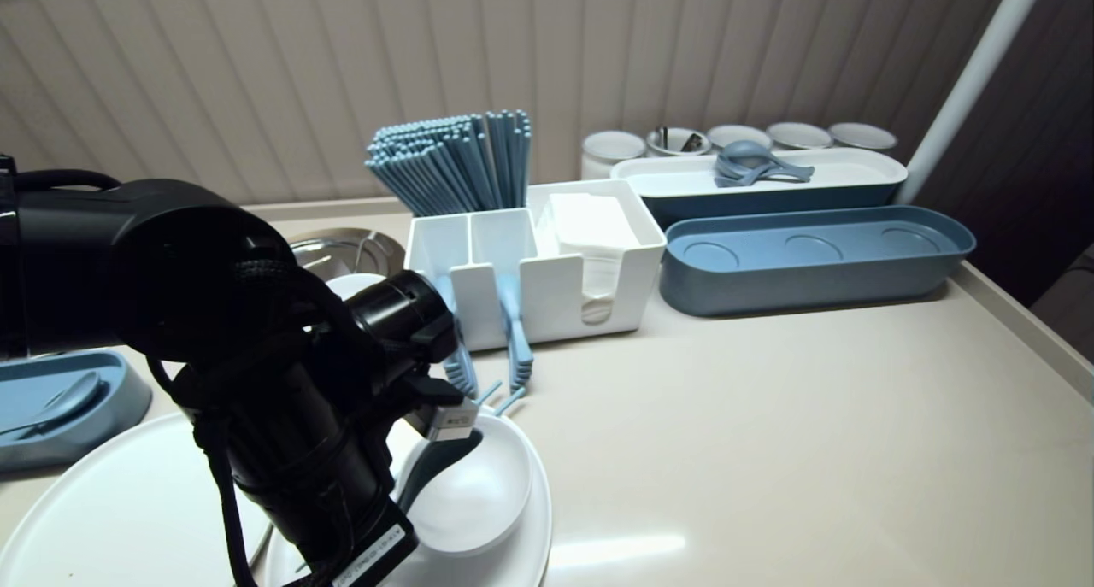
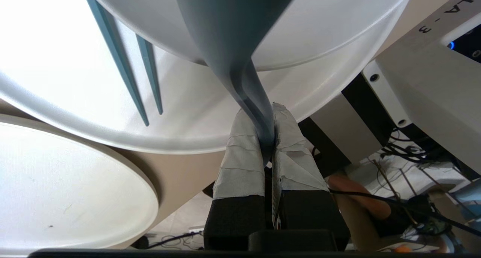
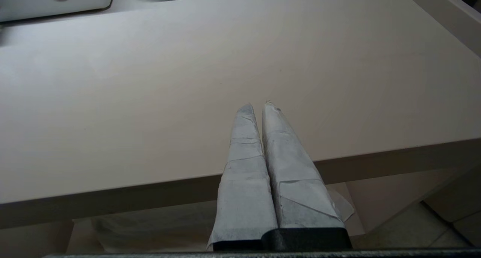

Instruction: Put the spoon back from the bowl

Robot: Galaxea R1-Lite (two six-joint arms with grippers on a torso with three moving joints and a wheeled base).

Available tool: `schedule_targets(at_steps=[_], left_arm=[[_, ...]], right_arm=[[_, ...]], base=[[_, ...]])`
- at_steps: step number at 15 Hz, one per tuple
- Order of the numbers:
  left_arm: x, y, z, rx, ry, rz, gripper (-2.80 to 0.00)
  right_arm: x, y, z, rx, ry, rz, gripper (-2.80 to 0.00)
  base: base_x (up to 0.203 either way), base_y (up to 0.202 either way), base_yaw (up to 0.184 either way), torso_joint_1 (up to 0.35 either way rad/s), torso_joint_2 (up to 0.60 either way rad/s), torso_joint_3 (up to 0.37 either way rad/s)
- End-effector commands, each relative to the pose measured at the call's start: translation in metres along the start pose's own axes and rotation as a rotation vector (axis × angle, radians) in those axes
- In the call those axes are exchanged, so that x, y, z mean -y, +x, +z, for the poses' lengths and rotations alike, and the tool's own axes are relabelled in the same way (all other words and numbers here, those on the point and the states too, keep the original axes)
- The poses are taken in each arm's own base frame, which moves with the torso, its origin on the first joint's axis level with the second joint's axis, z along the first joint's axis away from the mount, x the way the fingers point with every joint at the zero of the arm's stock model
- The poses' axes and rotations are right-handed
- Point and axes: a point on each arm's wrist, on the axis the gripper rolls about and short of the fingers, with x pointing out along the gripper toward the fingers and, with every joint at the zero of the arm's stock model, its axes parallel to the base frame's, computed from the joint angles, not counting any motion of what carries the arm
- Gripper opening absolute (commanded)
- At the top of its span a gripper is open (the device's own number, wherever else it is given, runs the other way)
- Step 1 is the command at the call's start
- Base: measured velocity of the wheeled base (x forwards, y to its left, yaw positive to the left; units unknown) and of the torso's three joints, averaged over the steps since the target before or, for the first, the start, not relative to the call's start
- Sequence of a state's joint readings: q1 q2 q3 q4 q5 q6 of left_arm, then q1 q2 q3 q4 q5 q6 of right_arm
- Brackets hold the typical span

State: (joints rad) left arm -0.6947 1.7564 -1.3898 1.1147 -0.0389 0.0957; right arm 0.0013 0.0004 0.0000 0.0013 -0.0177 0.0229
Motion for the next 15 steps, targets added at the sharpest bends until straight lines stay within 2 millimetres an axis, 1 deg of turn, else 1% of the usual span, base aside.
schedule_targets(at_steps=[1,6,8,12,13,15], left_arm=[[0.001,-0.004,-0.003,0.009,0.001,0.0,-2.8],[0.001,-0.013,-0.006,0.046,-0.002,0.0,-2.8],[0.0,-0.025,-0.008,0.101,-0.022,0.003,-2.8],[-0.004,-0.056,-0.015,0.236,-0.154,0.02,-2.8],[-0.009,-0.063,-0.015,0.266,-0.212,0.047,-2.8],[-0.022,-0.075,-0.016,0.331,-0.367,0.164,-2.8]], right_arm=[[0.0,0.0,0.0,0.0,0.0,0.0,-2.8],[0.0,0.0,0.0,0.0,0.0,0.001,-2.8],[0.0,0.0,0.0,0.0,0.0,0.002,-2.8],[0.0,0.0,0.0,0.0,0.0,0.001,-2.8],[0.0,0.0,0.0,0.0,0.0,0.001,-2.8],[0.0,0.0,0.0,0.0,0.0,0.0,-2.8]], base=[[0.0,0.0,0.0,0.0,0.0,0.0],[0.0,0.0,0.0,0.0,0.0,0.0],[0.0,0.0,0.0,0.0,0.0,0.0],[0.0,0.0,0.0,0.0,0.0,0.0],[0.0,0.0,0.0,0.0,0.0,0.0],[0.0,0.0,0.0,0.0,0.0,0.0]])
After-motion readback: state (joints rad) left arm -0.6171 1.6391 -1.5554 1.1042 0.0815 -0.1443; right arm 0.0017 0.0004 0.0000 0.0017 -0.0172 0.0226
